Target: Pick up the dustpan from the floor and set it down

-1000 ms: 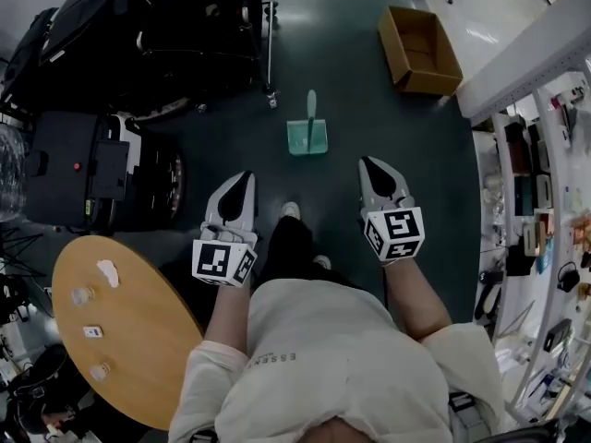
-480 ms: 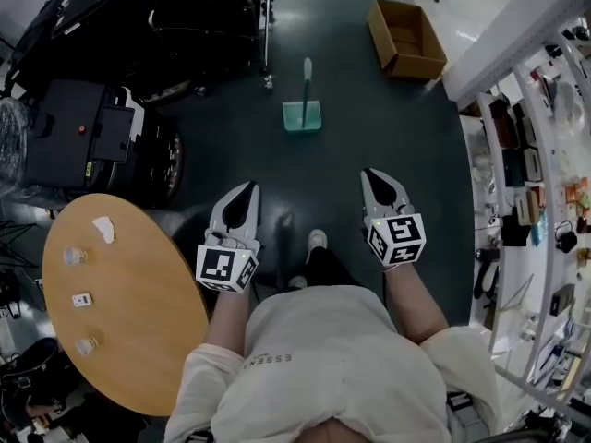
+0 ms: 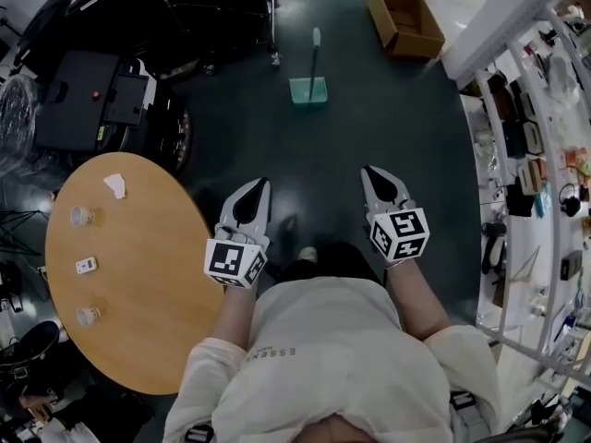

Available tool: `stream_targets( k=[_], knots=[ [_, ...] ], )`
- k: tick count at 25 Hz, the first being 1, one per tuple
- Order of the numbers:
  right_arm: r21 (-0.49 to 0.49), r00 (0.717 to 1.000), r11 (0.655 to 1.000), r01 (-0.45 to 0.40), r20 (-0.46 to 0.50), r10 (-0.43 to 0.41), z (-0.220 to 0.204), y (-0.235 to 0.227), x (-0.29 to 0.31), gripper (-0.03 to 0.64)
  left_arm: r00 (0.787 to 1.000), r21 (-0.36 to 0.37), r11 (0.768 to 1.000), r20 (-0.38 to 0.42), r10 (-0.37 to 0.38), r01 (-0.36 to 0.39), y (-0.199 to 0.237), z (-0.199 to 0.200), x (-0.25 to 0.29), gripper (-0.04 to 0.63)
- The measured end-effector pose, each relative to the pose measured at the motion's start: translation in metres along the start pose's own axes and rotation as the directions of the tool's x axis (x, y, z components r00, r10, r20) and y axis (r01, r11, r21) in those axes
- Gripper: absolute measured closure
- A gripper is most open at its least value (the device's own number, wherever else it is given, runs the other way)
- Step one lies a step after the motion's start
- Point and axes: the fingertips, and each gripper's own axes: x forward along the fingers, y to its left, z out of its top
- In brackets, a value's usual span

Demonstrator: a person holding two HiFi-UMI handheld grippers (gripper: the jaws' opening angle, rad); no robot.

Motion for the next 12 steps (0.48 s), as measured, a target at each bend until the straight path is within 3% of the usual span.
stream_targets(
  k=[4, 12],
  knots=[
    [-0.015, 1.0, 1.0, 0.001, 0.003, -0.001, 0.0, 0.009, -0.009, 0.63, 0.999, -0.008, 1.0, 0.038, -0.028, 0.029, -0.011, 0.005, -0.008, 0.588],
    [-0.081, 0.999, 0.996, -0.032, -0.002, 0.032, 0.004, 0.024, -0.009, 0.629, 0.998, -0.001, 0.999, 0.033, -0.047, 0.047, -0.016, 0.005, -0.001, 0.588]
  ],
)
